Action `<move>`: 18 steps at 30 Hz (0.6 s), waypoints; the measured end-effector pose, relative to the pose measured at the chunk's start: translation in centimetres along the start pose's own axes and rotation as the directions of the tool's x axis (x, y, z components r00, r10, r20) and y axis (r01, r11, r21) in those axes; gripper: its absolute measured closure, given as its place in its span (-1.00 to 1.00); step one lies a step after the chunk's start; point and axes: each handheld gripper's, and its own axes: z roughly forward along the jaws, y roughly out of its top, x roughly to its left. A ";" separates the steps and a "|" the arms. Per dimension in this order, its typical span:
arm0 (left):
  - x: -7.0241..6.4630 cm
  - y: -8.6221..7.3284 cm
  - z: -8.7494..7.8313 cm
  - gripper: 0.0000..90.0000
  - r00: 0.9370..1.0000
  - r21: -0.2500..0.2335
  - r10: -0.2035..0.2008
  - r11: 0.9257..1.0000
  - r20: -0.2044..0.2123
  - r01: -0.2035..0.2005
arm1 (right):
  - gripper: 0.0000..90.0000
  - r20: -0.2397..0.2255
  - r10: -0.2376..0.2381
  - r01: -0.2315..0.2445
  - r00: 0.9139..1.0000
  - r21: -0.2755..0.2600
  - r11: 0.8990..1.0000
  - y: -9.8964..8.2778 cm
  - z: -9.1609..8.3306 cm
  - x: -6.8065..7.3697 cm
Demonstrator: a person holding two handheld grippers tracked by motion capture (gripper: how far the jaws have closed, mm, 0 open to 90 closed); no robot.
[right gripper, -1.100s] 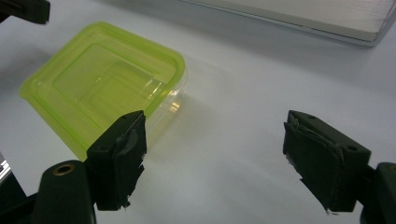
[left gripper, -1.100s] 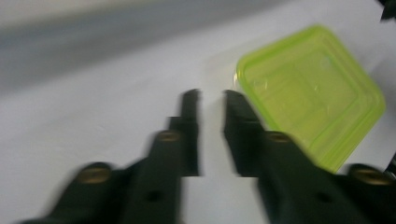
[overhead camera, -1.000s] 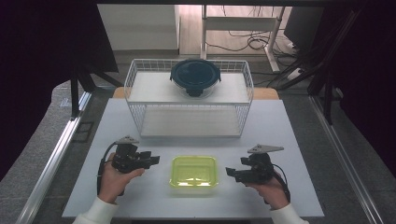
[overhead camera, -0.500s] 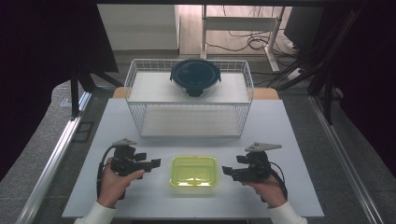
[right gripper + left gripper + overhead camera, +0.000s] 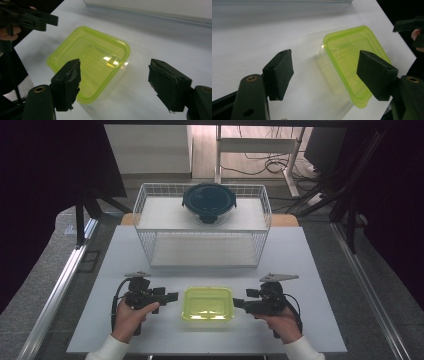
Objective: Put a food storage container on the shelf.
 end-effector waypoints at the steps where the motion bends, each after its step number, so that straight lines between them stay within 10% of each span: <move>1: 0.0 0.0 0.0 -0.35 1.000 0.000 0.000 1.000 0.000 0.000 | -0.40 0.000 0.000 0.000 1.000 0.000 1.000 0.0 0.0 0.0; 8: -0.1 -0.3 1.2 -0.27 0.999 0.028 -0.017 0.999 0.027 0.016 | -0.17 -0.038 0.101 -0.102 0.994 -0.009 0.995 -0.7 0.4 -0.8; 18: 0.6 -0.8 2.7 -0.05 0.988 0.064 -0.094 0.994 0.123 0.086 | -0.06 -0.036 0.128 -0.126 0.991 0.046 0.991 -0.9 2.6 -0.9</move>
